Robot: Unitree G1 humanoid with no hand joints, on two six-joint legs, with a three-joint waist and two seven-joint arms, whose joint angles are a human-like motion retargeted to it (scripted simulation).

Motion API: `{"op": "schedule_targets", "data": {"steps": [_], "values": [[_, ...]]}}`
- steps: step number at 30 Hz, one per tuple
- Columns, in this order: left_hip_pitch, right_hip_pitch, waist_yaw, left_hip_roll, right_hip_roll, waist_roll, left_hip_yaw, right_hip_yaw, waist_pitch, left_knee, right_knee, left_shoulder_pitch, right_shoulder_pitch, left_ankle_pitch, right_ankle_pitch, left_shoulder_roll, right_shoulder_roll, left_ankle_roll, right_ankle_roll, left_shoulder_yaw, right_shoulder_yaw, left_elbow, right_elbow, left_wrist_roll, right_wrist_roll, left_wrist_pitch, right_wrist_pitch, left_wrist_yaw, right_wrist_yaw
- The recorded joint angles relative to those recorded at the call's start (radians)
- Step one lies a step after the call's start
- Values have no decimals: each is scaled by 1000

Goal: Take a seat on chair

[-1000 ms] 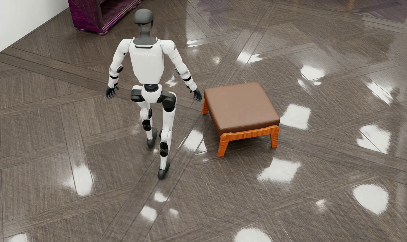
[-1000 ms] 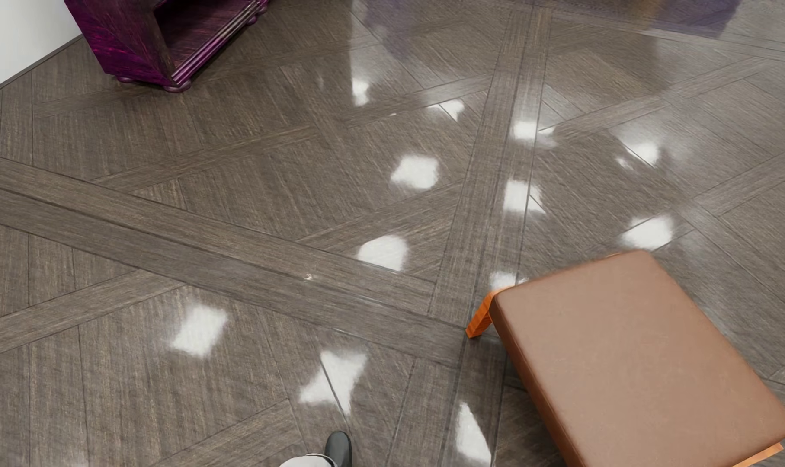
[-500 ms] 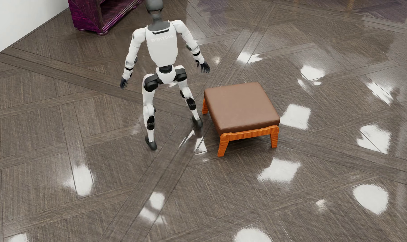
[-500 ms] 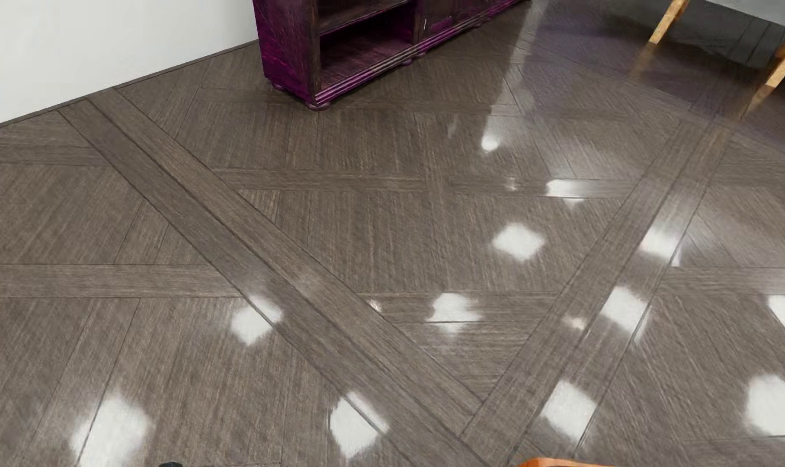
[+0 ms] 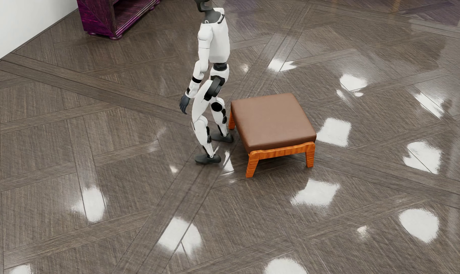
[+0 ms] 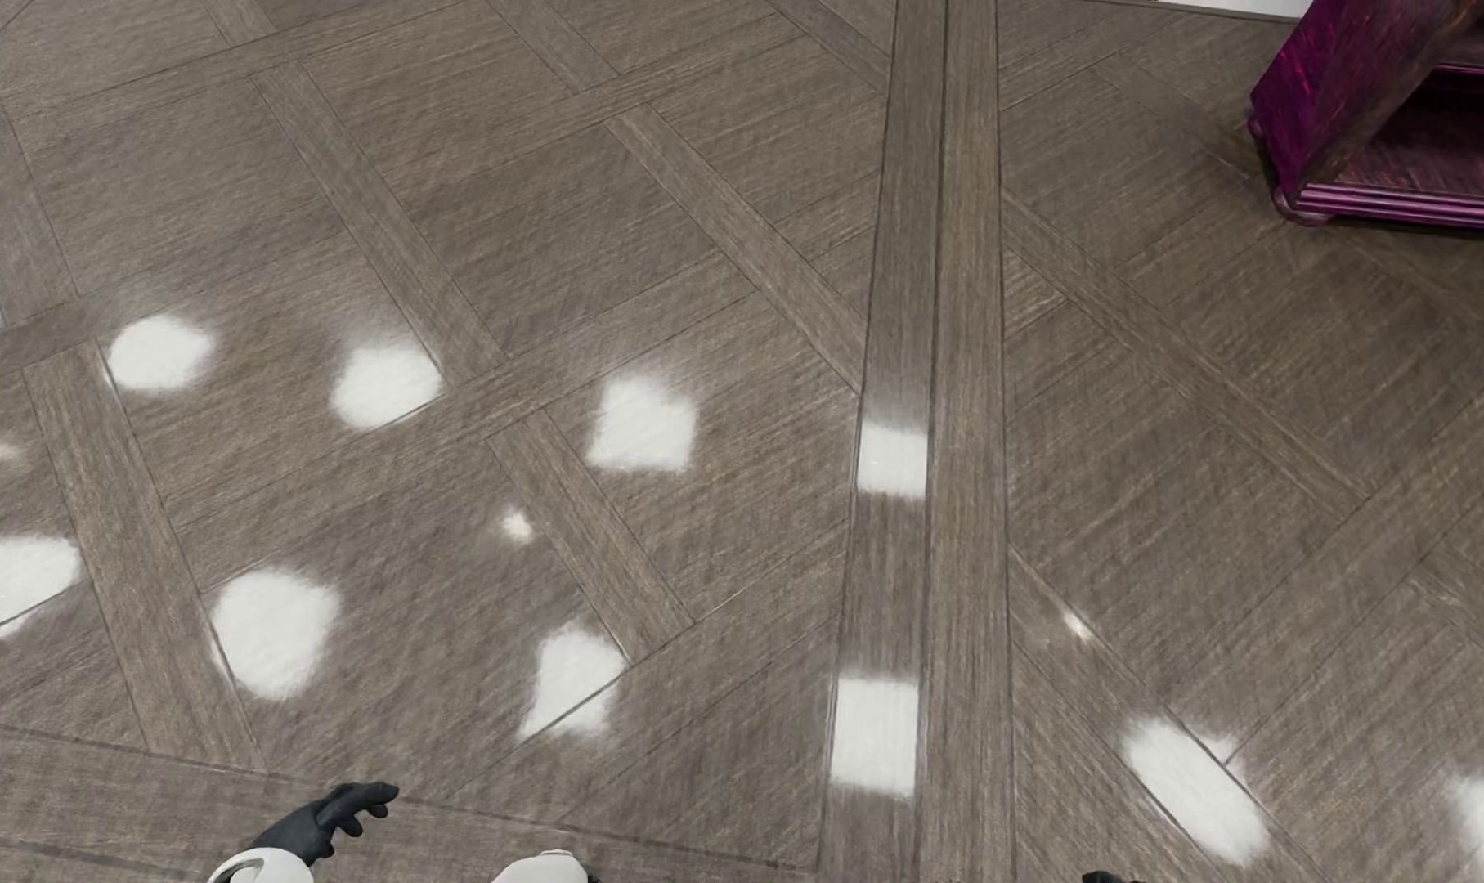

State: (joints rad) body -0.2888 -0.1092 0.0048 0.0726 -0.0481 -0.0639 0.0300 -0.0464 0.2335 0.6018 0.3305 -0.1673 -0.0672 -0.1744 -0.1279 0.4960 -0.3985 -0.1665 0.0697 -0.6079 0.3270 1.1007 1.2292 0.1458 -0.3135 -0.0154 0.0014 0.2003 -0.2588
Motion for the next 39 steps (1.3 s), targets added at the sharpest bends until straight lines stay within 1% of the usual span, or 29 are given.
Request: {"op": "schedule_targets", "data": {"steps": [2, 6, 7, 9, 11, 13, 15, 16, 18, 19, 20, 21, 22, 23, 24, 25, 28, 32, 36, 39], "values": [[46, -30, -4, -20, 14, 5, 7, -4, -3, 12, -8, -16, -13, -10, 5, 6, 15, 9, -15, -9, 0, 6, 9, -2, -2, 2, 1, -2, 13], [148, -100, -23, -46, 16, 9, 29, -6, 2, -165, 31, -50, -42, 6, 2, 11, 26, 24, -29, -13, 12, 13, -4, 1, -11, 9, 1, -7, 14], [159, -109, -27, -48, 16, 19, 28, -6, 7, -190, 42, -57, -42, 8, -1, 5, 20, 18, -28, -19, 16, 11, -13, -1, -5, 8, -7, 1, 1], [185, -109, -29, -48, 15, 40, 32, -19, 20, -248, 52, -67, -43, 9, 0, -7, 11, 40, -24, -21, 21, 11, -24, 2, -8, 11, -18, 4, -13], [172, -137, -31, -59, 3, 35, 22, -17, 29, -239, 109, -72, -51, 37, -3, -6, 11, 26, -26, -25, 15, 0, -27, 10, -3, 22, -8, -6, -4], [153, -204, -31, -78, -27, 27, 25, 0, 47, -216, 225, -84, -64, 31, -24, 1, 0, 41, -25, -23, 7, -24, -57, 37, -22, 17, -4, -16, 15], [91, -281, -32, -78, -25, 28, 8, 62, 75, -113, 348, -104, -89, -12, -42, 10, -3, 30, -7, -26, 29, -28, -73, 38, -39, 20, 5, -4, 18], [60, -306, -34, -78, -16, 32, 4, 89, 87, -69, 399, -116, -105, -26, -56, 11, -5, 29, -14, -27, 38, -28, -75, 29, -43, 25, 13, -1, 31], [-18, -351, -36, -73, -7, 34, -13, 110, 109, 17, 474, -149, -141, -46, -64, 21, -3, 22, 2, -45, 48, -35, -84, 26, -55, 26, 17, 2, 44], [-59, -371, -32, -67, -6, 27, -17, 110, 121, 61, 503, -171, -159, -53, -50, 27, 2, 11, 16, -55, 49, -39, -86, 29, -59, 25, 16, 8, 39], [-101, -385, -26, -64, -3, 22, -19, 107, 136, 112, 523, -195, -178, -66, -56, 29, 3, 7, 17, -64, 51, -45, -94, 29, -63, 26, 17, 2, 42], [-138, -392, -19, -67, -4, 17, -26, 100, 150, 159, 507, -220, -198, -79, -79, 28, 2, 22, -7, -69, 51, -50, -103, 31, -64, 16, 12, 10, 34], [-190, -413, -10, -70, -1, 15, -40, 99, 163, 221, 527, -248, -220, -98, -120, 23, 0, 32, -34, -77, 49, -51, -111, 32, -78, 9, 11, 17, 34], [-244, -465, -7, -70, 7, 15, -54, 110, 178, 290, 588, -272, -247, -119, -134, 22, -2, 35, -42, -76, 57, -61, -119, 34, -88, 11, 14, 17, 43], [-283, -514, -6, -69, 8, 10, -60, 118, 203, 343, 653, -299, -281, -136, -150, 24, -1, 39, -34, -88, 61, -68, -121, 32, -106, 1, 7, 25, 53], [-352, -580, -12, -74, 0, 25, -74, 140, 176, 407, 715, -300, -280, -169, -170, 6, -10, 53, -70, -36, 80, -66, -146, 30, -31, 20, 48, 1, 28], [-484, -710, -11, -69, -5, 31, -88, 158, 206, 548, 858, -364, -349, -209, -219, -22, -19, 45, -77, -49, 94, -59, -165, 12, -32, 20, 57, 16, 24], [-616, -853, -8, -66, -18, 30, -100, 181, 243, 676, 1004, -439, -431, -225, -249, -37, -30, 26, -66, -67, 133, -74, -180, 24, -37, 21, 62, 12, 21], [-730, -964, -6, -74, -14, 41, -121, 202, 288, 786, 1118, -509, -519, -237, -267, -43, -32, 28, -65, -99, 168, -98, -173, 20, -22, 19, 67, 26, 9], [-802, -1034, -3, -76, -13, 42, -135, 218, 315, 866, 1199, -551, -570, -259, -290, -43, -33, 25, -64, -115, 192, -118, -174, 27, -23, 20, 72, 25, 9]]}}
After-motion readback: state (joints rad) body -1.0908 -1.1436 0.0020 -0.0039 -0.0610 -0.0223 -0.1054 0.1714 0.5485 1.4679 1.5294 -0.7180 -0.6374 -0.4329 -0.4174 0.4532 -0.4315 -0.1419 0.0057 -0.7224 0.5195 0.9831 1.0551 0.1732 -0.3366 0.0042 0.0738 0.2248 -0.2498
